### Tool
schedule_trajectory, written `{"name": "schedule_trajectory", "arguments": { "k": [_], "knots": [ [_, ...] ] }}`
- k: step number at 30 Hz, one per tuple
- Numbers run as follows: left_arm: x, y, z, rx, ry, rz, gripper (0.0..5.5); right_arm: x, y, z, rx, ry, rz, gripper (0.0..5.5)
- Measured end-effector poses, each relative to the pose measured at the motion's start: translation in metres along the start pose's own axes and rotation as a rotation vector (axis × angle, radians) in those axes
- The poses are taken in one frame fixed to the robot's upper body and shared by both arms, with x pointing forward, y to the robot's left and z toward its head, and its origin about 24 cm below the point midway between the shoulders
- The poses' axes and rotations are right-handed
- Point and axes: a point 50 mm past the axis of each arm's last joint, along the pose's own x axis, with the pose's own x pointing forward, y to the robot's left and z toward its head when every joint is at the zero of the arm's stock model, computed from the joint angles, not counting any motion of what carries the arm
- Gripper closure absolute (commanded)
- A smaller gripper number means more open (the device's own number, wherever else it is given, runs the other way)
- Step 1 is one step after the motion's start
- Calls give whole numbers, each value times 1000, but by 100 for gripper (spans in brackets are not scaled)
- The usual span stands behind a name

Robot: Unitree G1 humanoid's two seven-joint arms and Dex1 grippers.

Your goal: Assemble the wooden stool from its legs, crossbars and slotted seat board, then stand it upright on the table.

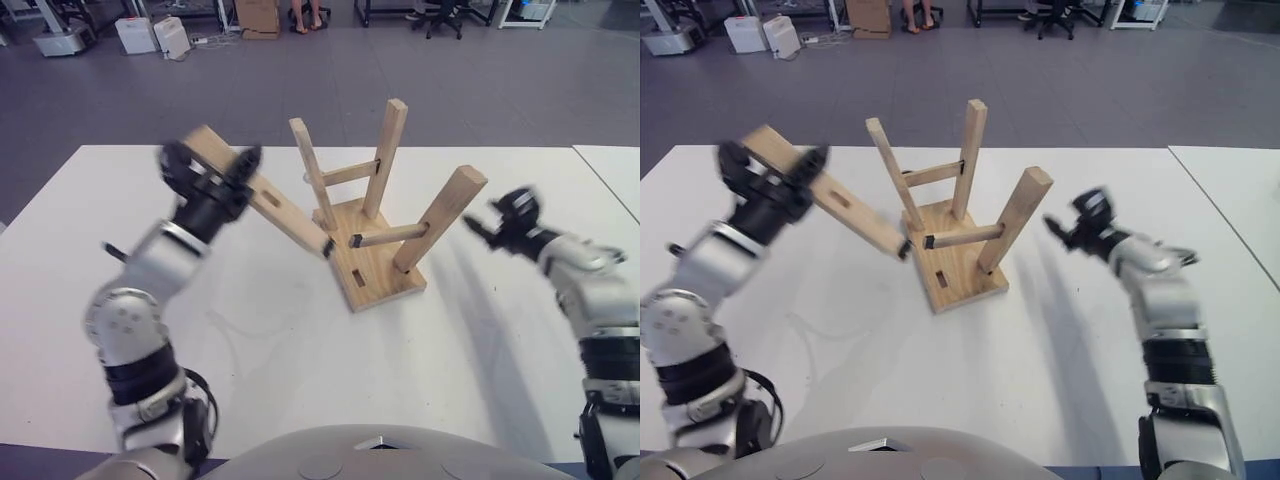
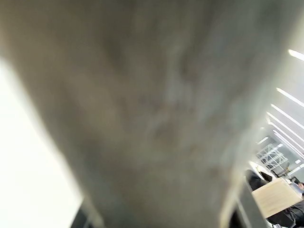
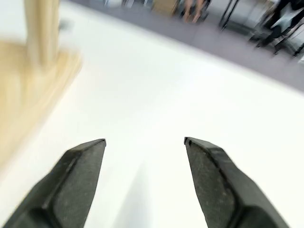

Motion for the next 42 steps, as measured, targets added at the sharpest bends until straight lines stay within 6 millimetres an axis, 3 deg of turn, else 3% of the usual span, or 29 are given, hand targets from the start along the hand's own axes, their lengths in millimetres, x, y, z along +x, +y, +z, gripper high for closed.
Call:
{"name": "schedule_trajectory", "arguments": {
  "k": [3, 10, 17, 25, 33, 39, 42],
  "knots": [
    [-2, 6, -14, -23, -49, 96, 448, 10, 20, 4, -52, -32, 62, 241],
    [-9, 20, -5, 58, -176, 200, 448, 8, 59, 14, -102, -127, 238, 241],
    [-12, 31, -3, 189, -210, 238, 448, 13, 96, 37, -91, -262, 377, 241],
    [13, 22, -16, 337, -178, 159, 448, 13, 97, 37, -119, -261, 379, 241],
    [15, 3, -30, 546, -140, 96, 448, 6, 88, 41, -118, -285, 338, 241],
    [19, -6, -38, 568, -125, 112, 448, 2, 91, 36, -103, -270, 341, 241],
    [21, -4, -41, 611, -69, 125, 382, 2, 91, 35, -103, -264, 342, 241]
  ]
}}
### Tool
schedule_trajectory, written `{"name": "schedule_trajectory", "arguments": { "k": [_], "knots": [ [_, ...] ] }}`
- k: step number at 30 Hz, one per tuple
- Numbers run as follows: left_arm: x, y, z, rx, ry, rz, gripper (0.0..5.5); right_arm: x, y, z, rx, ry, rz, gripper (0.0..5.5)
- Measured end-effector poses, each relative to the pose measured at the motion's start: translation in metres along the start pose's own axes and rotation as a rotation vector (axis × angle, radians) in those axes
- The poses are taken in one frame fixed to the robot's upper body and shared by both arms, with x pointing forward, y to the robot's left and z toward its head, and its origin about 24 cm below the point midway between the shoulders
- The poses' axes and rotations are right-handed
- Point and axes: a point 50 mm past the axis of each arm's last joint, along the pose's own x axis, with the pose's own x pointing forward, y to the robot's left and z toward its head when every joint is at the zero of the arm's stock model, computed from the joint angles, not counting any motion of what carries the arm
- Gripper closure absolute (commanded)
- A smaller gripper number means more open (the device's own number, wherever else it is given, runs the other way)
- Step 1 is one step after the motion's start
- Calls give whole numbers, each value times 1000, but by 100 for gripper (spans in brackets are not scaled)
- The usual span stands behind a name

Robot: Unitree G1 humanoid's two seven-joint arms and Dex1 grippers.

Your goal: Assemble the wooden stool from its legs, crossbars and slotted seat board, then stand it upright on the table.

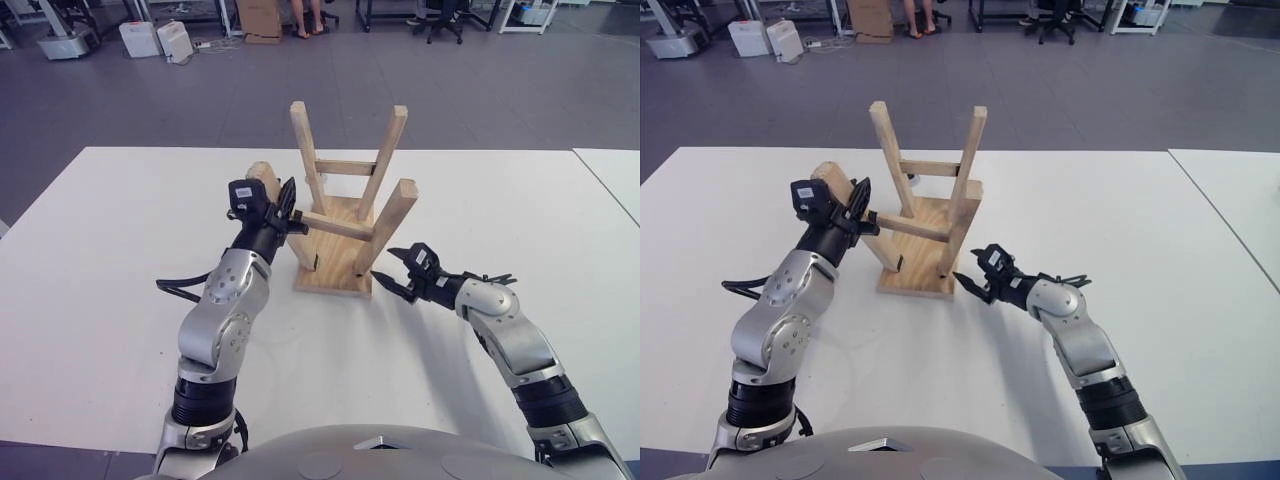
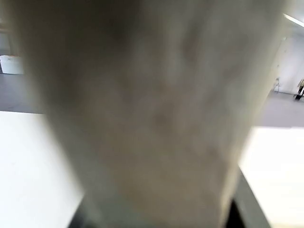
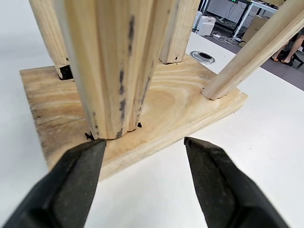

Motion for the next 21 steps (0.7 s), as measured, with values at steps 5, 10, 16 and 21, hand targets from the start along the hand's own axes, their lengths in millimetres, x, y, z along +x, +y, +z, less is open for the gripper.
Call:
{"name": "schedule_trajectory", "arguments": {
  "k": [5, 10, 16, 21],
  "knots": [
    [-1, 1, 2, -2, 15, 0, 300, 0, 0, -1, -7, 13, -2, 241],
    [2, -9, 21, -84, -50, -97, 212, 0, 0, -1, -11, 18, -7, 241],
    [3, -16, 34, -134, -115, -124, 209, 0, -1, -2, -15, 21, -22, 241],
    [-1, -20, -3, 52, 72, -148, 209, -1, -1, -4, -15, 35, -39, 241]
  ]
}}
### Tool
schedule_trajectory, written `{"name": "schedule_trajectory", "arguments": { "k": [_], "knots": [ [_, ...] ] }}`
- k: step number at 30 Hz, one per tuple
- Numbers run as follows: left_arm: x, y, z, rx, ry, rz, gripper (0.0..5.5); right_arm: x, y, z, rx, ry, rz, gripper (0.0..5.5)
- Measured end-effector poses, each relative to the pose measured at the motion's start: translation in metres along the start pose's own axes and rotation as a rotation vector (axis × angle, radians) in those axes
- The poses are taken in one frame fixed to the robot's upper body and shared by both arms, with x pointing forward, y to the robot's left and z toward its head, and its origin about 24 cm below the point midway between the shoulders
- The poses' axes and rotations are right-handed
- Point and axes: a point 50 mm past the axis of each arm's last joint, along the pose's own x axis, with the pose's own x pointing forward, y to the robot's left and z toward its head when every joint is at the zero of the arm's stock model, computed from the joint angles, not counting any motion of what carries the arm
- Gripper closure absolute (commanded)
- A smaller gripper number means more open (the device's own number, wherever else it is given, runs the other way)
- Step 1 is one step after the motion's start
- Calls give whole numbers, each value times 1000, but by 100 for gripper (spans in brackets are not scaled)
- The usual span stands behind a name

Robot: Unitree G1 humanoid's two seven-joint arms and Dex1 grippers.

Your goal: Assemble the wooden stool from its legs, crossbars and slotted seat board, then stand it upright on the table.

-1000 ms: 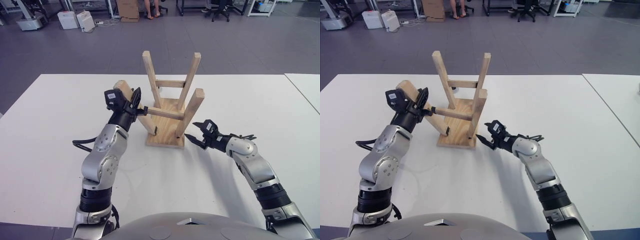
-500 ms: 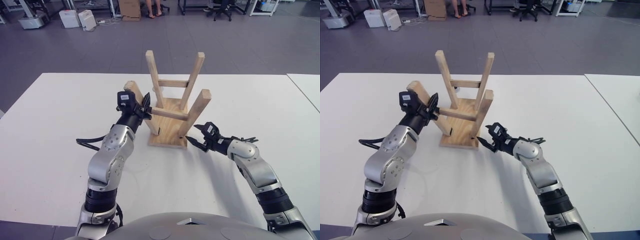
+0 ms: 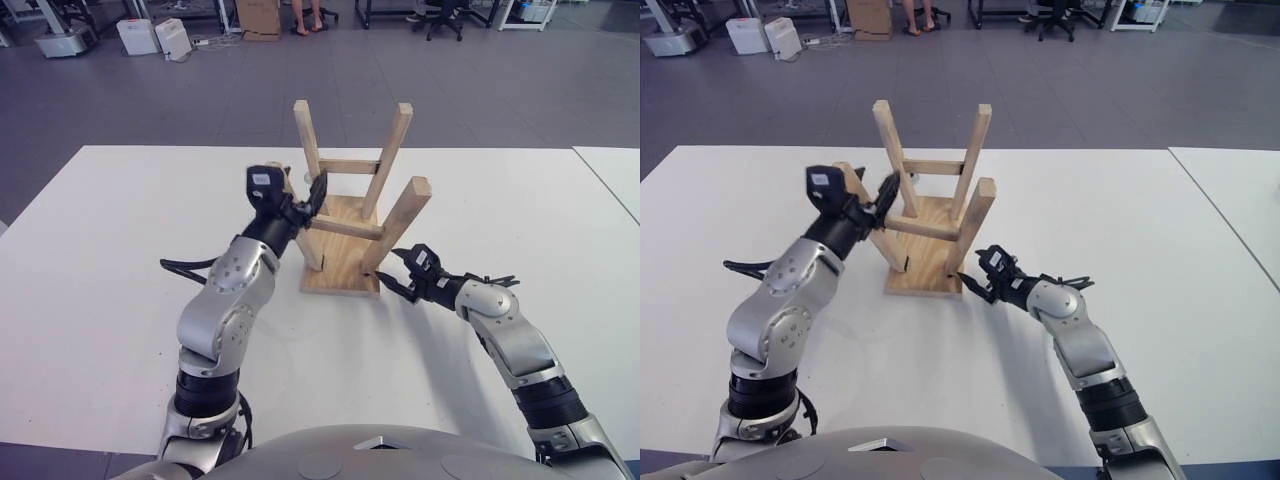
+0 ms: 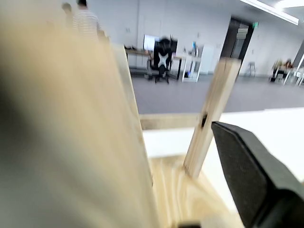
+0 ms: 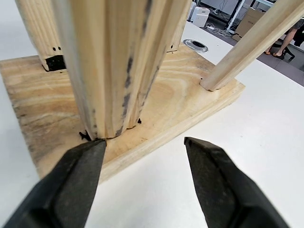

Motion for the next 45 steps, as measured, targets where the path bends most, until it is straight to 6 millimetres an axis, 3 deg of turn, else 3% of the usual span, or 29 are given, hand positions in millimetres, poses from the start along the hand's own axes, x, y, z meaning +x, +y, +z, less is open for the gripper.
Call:
{"name": "schedule_trajectory", "arguments": {
  "k": [3, 11, 16, 20, 23, 26, 28, 30, 32, 34, 37, 45],
  "knots": [
    [-5, 2, -18, 26, 61, 22, 209, 0, 0, -1, 3, 5, -9, 241],
    [-3, -2, -10, 212, 44, -1, 209, -10, -6, -2, 39, -12, -54, 241],
    [-10, 0, 3, 143, 6, -17, 209, -57, -35, 31, 168, -207, -243, 241],
    [-19, -7, 54, 45, -243, -125, 209, -93, -58, 53, 276, -364, -410, 241],
    [-26, -23, 99, 50, -432, -295, 209, -108, -77, 92, 326, -561, -498, 241],
    [-25, -4, 143, 60, -551, -281, 209, -109, -79, 144, 330, -740, -450, 241],
    [-19, 11, 157, 28, -563, -273, 209, -98, -72, 162, 335, -747, -368, 241],
    [-9, 20, 146, 36, -475, -279, 209, -81, -69, 163, 376, -678, -298, 241],
    [3, 19, 106, -8, -296, -334, 209, -63, -69, 152, 442, -578, -240, 241],
    [7, 13, 88, -7, -255, -375, 209, -53, -65, 140, 456, -497, -189, 241],
    [11, 7, 77, 94, -268, -406, 209, -51, -65, 129, 430, -450, -160, 241],
    [22, 1, 73, 89, -366, -372, 209, -58, -61, 129, 295, -463, -118, 241]
  ]
}}
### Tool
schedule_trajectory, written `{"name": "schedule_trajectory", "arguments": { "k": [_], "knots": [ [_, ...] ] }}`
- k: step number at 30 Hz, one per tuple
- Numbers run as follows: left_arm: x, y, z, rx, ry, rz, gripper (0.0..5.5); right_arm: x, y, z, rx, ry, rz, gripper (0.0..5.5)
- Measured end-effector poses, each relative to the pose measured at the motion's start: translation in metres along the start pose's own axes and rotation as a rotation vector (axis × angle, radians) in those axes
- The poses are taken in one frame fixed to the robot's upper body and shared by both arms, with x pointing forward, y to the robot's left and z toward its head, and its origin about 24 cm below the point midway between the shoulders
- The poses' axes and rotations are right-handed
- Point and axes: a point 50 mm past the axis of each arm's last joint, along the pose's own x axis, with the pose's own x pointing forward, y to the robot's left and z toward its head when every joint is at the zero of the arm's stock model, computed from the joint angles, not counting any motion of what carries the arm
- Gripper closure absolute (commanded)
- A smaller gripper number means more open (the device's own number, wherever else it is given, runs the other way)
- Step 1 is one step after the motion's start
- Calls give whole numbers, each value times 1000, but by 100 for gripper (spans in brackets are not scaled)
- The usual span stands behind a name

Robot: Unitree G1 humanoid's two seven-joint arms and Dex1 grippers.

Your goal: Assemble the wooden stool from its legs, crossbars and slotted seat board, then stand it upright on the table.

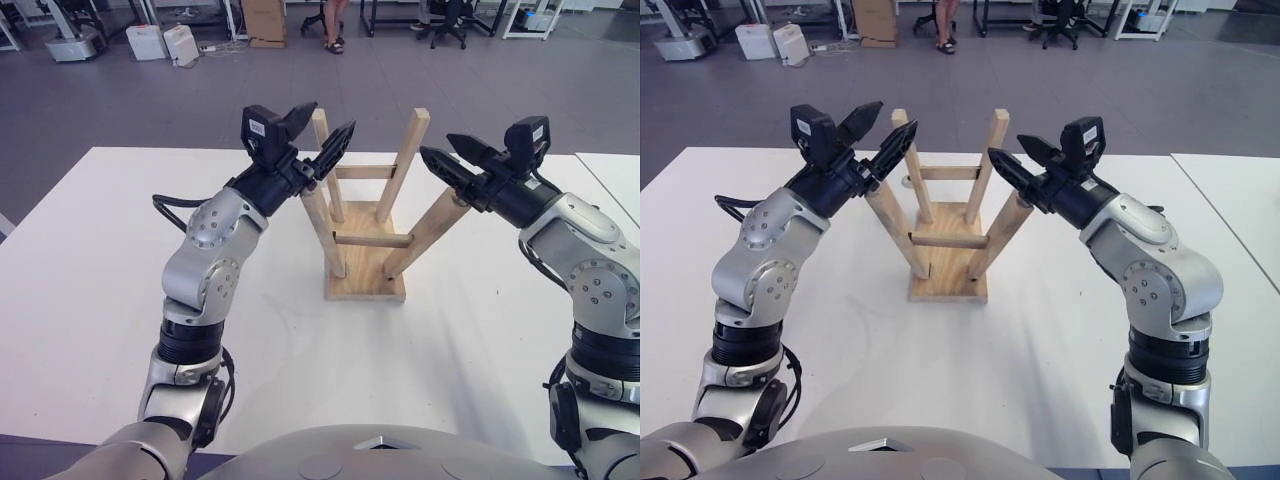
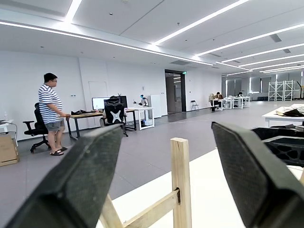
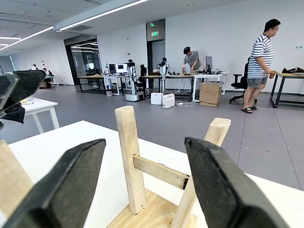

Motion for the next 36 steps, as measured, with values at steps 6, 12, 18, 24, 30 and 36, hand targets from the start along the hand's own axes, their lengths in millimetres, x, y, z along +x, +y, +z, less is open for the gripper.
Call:
{"name": "schedule_trajectory", "arguments": {
  "k": [6, 12, 18, 24, 30, 36],
  "knots": [
    [-3, -8, 3, 18, 19, -10, 209, 2, -1, 2, -46, -8, -24, 241],
    [26, 14, 77, 117, -55, -133, 209, 2, -6, 68, -148, -114, 42, 241],
    [12, 8, 52, -9, 54, -245, 209, 1, 3, 51, -44, -71, 101, 241],
    [-6, 8, 3, 51, 88, -264, 209, 1, 0, -3, -14, -25, 46, 241],
    [3, 17, 24, -79, 58, -251, 209, -7, -27, 30, 84, -111, 56, 241],
    [-40, 65, 43, -11, 90, -60, 209, -2, -55, -83, 15, 291, 50, 241]
  ]
}}
